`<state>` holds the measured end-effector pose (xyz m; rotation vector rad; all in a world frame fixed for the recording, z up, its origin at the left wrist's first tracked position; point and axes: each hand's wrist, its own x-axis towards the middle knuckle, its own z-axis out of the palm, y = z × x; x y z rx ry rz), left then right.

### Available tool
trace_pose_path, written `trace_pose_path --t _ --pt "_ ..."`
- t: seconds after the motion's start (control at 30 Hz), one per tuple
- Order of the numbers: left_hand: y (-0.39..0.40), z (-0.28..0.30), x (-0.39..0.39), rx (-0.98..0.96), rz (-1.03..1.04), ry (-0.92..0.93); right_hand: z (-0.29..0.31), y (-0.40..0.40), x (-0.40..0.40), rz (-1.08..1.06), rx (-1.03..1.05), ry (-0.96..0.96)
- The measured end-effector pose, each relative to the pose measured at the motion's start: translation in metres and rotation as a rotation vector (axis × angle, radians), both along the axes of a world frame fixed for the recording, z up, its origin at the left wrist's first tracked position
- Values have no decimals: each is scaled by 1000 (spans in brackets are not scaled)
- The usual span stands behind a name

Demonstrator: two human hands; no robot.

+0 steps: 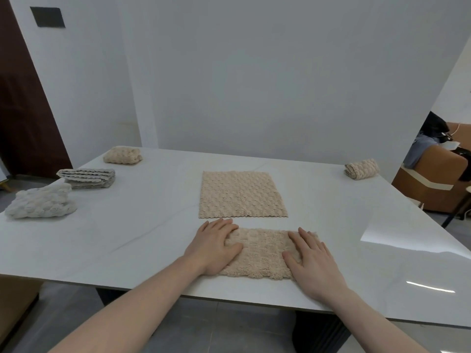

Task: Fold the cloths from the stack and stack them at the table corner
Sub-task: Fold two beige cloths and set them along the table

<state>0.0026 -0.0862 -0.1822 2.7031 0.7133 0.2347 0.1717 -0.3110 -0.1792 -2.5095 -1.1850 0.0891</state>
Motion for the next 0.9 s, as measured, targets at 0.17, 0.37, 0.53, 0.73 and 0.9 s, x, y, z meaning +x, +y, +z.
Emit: trace_pose_path --t 0.17,0.37,0.53,0.73,0.9 --pt "1 -1 4 -13 16 -53 8 -2 6 -221 161 94" --pt "1 0 2 -42 22 -83 30 4 34 -403 -86 222" --pt "1 1 3 -70 28 -97 39 12 44 -375 -67 330" --pt "2 5 -1 -254 108 -269 64 15 45 -367 161 550" --pt "5 4 -6 -331 214 -510 90 21 35 -316 252 682"
